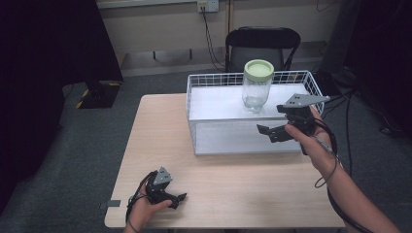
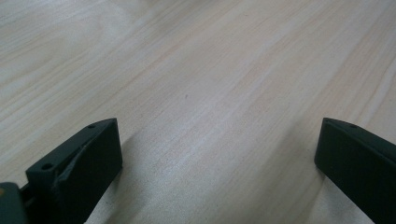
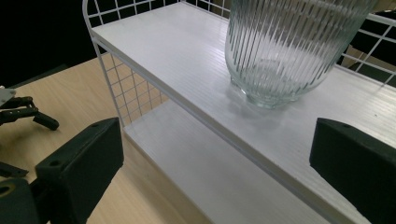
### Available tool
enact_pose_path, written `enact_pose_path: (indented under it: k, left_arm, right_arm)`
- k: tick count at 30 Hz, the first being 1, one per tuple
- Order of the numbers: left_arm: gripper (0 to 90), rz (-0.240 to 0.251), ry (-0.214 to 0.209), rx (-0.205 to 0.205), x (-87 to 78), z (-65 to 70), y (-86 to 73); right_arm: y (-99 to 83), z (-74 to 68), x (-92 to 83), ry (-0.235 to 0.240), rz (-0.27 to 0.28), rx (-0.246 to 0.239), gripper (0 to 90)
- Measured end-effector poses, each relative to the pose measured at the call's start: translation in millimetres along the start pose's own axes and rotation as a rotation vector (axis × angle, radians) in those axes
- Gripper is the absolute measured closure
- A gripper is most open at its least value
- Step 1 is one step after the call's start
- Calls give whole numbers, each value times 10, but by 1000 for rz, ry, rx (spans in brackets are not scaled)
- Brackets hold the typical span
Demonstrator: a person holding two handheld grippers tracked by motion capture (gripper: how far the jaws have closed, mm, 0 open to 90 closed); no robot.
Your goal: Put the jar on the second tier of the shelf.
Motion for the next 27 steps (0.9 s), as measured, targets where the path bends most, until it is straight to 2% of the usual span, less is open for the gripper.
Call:
enact_pose_path:
  k: [18, 27]
  left_arm:
    - [0, 0, 0, 0, 0, 0, 0]
    - [0, 0, 1, 0, 0, 0, 0]
  right_arm:
    - [-266, -29, -56, 4, -22, -16, 18]
    - [-423, -36, -84, 14, -23, -4, 20]
Point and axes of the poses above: each handheld gripper's, and its own axes: x roughly forward along the jaws, y roughly out of its top, z roughly to its right, the point moved 5 cm from there along x, roughly forward along the jaws, and after that the axes turned 7 degrees about z, right-handed, at the moved point
